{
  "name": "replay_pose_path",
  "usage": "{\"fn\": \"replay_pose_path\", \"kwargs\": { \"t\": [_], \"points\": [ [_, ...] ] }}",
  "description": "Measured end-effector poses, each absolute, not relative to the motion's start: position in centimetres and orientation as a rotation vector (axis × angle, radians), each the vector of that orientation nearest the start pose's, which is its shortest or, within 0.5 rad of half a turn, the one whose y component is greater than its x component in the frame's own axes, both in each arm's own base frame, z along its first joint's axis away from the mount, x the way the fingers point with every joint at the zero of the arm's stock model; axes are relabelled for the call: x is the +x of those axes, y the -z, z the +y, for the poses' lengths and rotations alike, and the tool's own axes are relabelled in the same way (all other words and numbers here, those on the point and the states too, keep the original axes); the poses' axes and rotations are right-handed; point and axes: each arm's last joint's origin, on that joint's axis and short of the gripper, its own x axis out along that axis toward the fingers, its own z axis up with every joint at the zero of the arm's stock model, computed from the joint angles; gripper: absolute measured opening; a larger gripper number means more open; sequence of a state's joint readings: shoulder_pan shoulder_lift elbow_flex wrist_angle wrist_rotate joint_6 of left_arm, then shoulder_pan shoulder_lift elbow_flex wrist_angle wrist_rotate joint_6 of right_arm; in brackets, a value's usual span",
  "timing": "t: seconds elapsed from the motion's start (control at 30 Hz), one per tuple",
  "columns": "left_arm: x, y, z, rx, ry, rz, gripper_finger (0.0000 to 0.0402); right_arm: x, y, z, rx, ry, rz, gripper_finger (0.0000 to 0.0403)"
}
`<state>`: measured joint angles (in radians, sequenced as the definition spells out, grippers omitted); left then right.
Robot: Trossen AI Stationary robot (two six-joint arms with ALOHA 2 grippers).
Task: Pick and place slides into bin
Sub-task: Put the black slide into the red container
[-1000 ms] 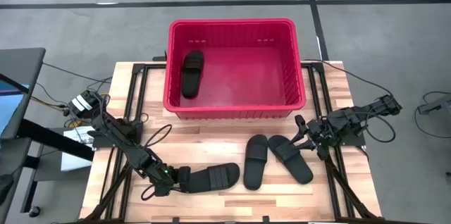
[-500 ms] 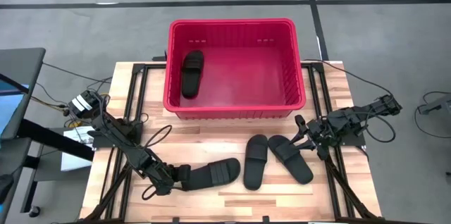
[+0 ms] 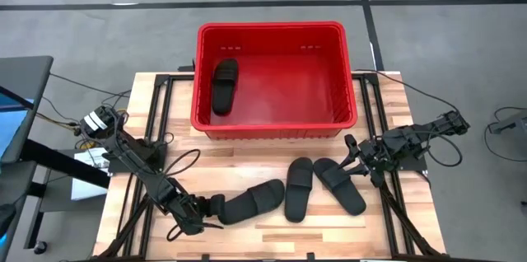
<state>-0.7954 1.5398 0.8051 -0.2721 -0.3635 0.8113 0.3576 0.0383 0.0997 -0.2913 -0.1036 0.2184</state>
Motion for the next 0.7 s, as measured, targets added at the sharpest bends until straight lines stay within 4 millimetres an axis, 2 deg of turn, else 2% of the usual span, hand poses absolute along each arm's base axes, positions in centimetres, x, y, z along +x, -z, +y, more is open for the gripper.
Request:
{"fn": "replay_pose_path", "kwargs": {
  "t": [0.33,0.7],
  "points": [
    [20.1,-19.7,-21.2,1.317,0.668,0.736,0.0,8.4,-16.6,3.5,0.184,-0.432,0.279,0.0102],
    [20.1,-24.5,-23.6,1.22,0.512,0.643,0.0,8.4,-16.6,3.5,0.184,-0.432,0.279,0.0102]
  ]
}}
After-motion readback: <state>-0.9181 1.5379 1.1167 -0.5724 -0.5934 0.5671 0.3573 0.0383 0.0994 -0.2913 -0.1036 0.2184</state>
